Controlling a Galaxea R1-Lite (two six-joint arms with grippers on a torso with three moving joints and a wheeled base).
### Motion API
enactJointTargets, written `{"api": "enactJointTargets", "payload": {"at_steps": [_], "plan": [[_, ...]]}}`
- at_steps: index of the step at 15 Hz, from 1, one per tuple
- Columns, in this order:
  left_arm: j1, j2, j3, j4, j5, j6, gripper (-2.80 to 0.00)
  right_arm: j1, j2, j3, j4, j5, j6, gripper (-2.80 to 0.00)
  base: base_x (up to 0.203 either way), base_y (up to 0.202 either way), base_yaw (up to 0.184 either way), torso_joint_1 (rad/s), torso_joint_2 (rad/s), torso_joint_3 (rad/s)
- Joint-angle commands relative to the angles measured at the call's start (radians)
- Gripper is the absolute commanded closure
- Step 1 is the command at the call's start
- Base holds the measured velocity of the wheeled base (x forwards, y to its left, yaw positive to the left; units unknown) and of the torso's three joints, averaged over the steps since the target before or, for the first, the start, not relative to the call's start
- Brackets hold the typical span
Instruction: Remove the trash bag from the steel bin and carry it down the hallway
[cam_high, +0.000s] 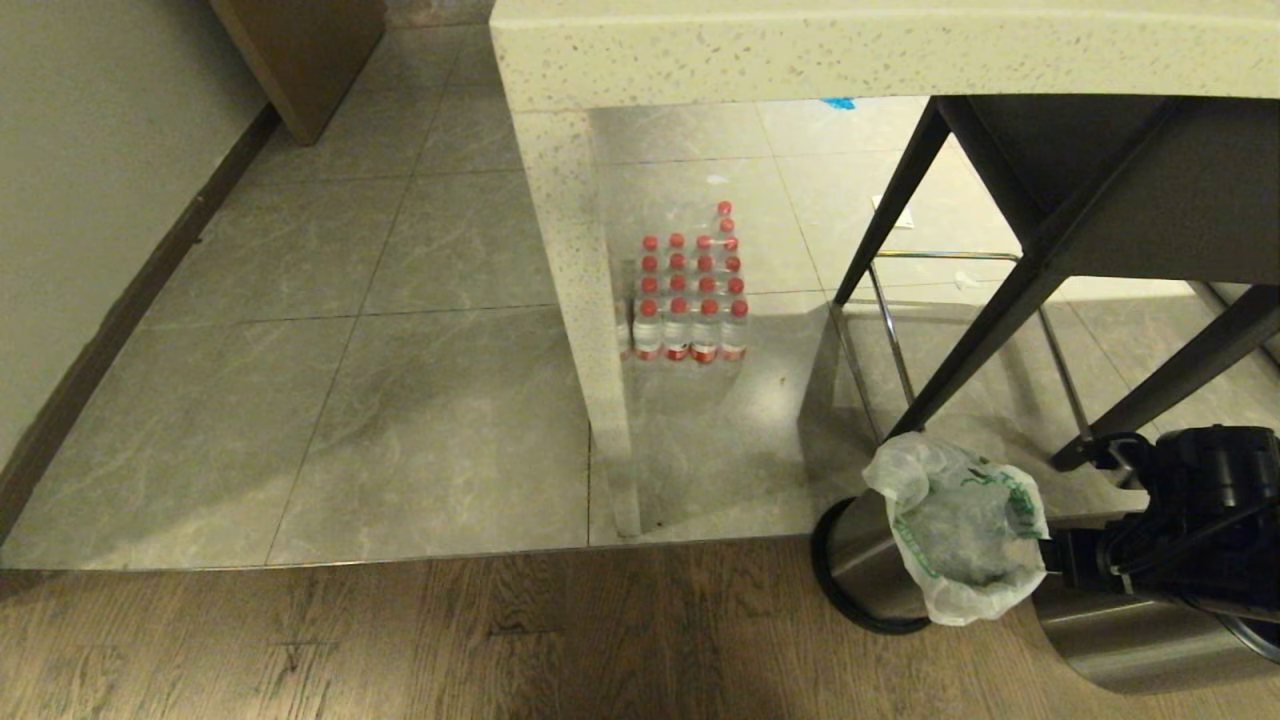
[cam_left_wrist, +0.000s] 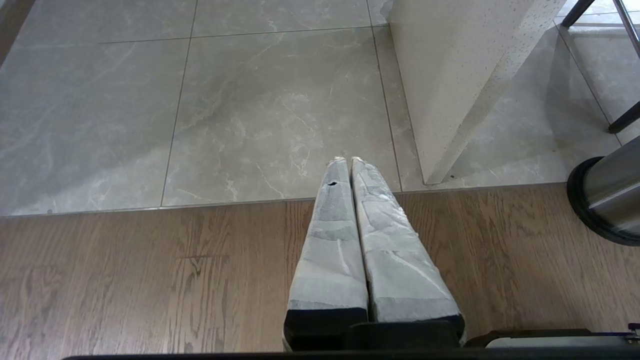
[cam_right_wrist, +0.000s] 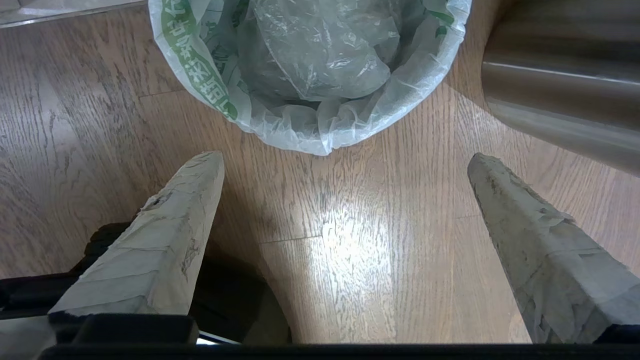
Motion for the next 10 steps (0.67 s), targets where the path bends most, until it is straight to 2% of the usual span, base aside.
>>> {"api": "enactJointTargets", "payload": {"at_steps": [1,10], "plan": [[0.0,-0.002,0.0,0.0,0.0,-0.001,0.0,0.166,-1.798,0.402,0.668,-0.04,0.082,-2.8,0.0,0.0,0.0,0.0,0.0,0.0],[0.0,-0.002,0.0,0.0,0.0,-0.001,0.0,0.166,-1.798,0.402,0.668,-0.04,0.082,-2.8,0.0,0.0,0.0,0.0,0.0,0.0]]}}
